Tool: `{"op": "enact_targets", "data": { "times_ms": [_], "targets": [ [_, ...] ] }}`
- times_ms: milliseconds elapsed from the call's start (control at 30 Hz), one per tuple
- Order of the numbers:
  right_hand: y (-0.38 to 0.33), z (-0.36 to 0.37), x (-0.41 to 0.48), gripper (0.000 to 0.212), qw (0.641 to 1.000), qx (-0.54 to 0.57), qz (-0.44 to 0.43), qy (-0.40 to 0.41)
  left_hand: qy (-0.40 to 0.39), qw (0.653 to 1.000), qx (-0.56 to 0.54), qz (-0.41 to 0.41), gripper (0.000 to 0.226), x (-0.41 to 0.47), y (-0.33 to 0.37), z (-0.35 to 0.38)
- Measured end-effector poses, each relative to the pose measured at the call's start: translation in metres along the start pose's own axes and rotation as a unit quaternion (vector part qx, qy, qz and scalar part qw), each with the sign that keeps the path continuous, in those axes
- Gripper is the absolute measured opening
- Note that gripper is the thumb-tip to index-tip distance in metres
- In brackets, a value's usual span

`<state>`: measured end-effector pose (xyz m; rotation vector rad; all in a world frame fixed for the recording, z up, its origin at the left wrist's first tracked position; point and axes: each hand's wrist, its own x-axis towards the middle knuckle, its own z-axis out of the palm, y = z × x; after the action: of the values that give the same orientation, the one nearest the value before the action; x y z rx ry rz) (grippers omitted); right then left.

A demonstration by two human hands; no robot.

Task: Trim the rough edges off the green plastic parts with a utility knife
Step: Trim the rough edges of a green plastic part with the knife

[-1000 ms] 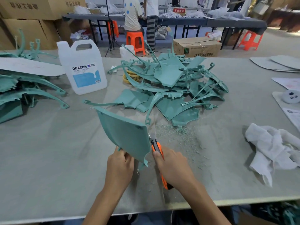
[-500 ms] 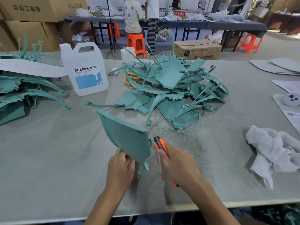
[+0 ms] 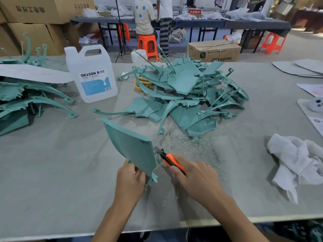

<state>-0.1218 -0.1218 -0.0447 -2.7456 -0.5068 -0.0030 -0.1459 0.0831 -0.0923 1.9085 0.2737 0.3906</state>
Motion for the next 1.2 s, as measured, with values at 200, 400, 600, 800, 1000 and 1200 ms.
{"op": "enact_targets", "data": {
  "times_ms": [200, 400, 600, 800, 1000, 1200],
  "targets": [
    [0.001, -0.002, 0.007, 0.047, 0.991, 0.113, 0.068, 0.035, 0.01, 0.993, -0.113, -0.032, 0.019, 0.001, 0.016, -0.004],
    [0.021, -0.025, 0.005, 0.039, 0.947, 0.281, 0.122, 0.095, -0.111, 0.926, -0.339, -0.123, 0.027, -0.001, 0.044, -0.022],
    [0.007, -0.041, 0.012, 0.036, 0.877, 0.468, 0.08, 0.069, -0.33, 0.778, -0.493, -0.207, 0.024, -0.026, 0.052, -0.034],
    [-0.014, -0.052, 0.035, 0.022, 0.766, 0.64, 0.056, 0.036, -0.506, 0.626, -0.57, -0.165, 0.021, -0.049, 0.055, -0.024],
    [0.0, -0.047, 0.035, 0.035, 0.768, 0.632, 0.09, 0.053, -0.453, 0.648, -0.571, -0.221, 0.055, -0.044, 0.036, -0.044],
    [0.011, -0.044, 0.017, 0.017, 0.743, 0.657, 0.124, 0.038, -0.184, 0.766, -0.547, -0.285, 0.046, -0.035, 0.03, -0.045]
  ]
}}
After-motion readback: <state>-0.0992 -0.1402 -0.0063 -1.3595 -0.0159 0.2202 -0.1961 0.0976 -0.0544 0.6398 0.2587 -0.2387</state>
